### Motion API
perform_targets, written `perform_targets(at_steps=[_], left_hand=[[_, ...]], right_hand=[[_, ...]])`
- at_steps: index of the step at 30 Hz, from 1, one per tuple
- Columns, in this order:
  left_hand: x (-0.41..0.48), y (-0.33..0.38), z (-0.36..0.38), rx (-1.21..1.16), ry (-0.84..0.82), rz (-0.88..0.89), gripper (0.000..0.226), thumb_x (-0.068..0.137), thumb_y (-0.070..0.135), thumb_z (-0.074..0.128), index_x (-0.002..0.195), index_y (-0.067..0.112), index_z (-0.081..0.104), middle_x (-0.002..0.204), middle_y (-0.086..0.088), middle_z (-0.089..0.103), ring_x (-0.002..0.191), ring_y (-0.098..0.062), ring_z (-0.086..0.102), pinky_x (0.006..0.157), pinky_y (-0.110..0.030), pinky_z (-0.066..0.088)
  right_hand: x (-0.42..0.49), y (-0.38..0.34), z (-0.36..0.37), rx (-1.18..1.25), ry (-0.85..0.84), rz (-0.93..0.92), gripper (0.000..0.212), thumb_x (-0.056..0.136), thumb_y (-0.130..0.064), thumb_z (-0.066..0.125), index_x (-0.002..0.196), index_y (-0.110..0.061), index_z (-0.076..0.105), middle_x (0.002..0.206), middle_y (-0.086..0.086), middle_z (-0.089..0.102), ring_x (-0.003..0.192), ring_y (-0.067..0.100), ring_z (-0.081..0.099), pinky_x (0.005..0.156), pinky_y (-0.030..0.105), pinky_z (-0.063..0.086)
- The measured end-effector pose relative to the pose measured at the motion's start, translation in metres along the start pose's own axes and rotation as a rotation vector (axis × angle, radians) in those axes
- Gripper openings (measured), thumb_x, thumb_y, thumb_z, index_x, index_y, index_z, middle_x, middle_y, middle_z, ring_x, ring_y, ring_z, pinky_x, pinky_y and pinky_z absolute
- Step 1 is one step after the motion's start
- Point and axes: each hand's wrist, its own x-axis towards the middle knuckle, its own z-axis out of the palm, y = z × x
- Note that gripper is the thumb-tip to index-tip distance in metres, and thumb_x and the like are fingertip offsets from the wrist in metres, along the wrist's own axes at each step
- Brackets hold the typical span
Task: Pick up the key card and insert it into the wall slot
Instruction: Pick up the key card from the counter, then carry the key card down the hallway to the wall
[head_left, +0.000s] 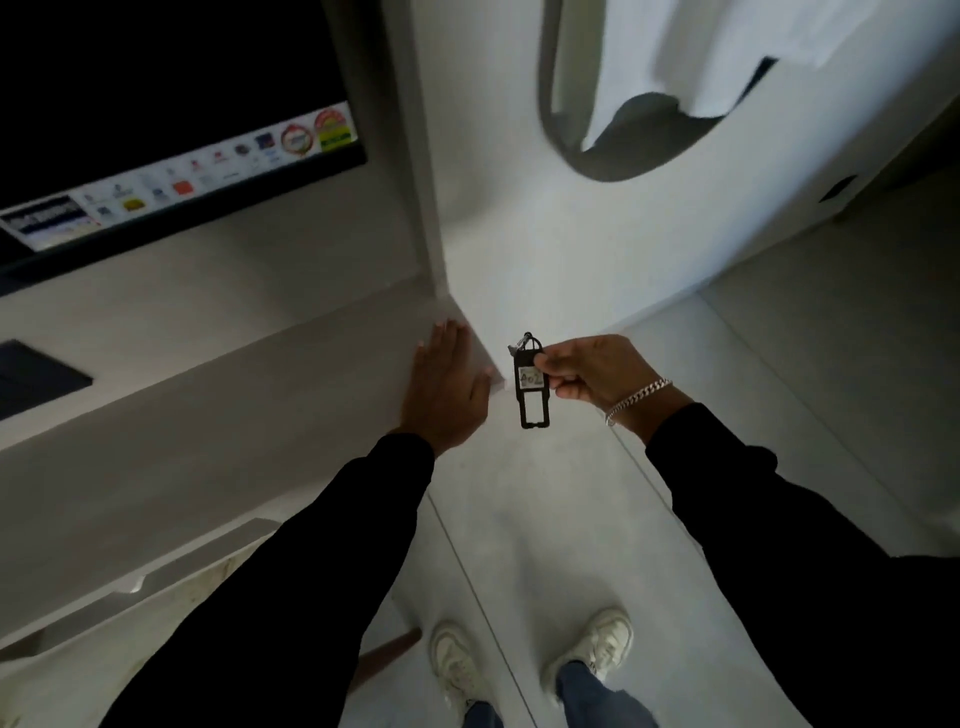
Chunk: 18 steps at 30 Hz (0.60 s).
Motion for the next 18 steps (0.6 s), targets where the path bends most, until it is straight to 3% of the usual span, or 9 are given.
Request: perform_targets(at_steps=[6,18], left_hand=[[0.032,0.081,0.011,-0.072,0.031,0.147,0.076,0.096,0.048,0.02,0.154,-0.001,0.02,0.164,-0.018,0.017,0.153,-0.031,0.009,0.122,-0.05,0.007],[0.122,0.243,0.06,-0.082,0.058,0.468,0.067,0.101,0.04,0.029,0.154,-0.001,0.023,0.163,-0.019,0.02,0.153,-0.032,0.011,0.123,-0.053,0.015]], right_hand=[[-0.026,-0.004,-0.089,0.092,0.056,-0.049,0.004,0.074,-0.008,0.075,0.078,-0.007,0.073,0.057,-0.001,0.068,0.055,0.009,0.061,0.057,0.02,0.054],[-0.034,-0.022,-0.263,0.196,0.273,-0.127,0.006,0.073,-0.007,0.076,0.078,-0.007,0.073,0.066,0.006,0.07,0.055,0.011,0.061,0.059,0.022,0.056]])
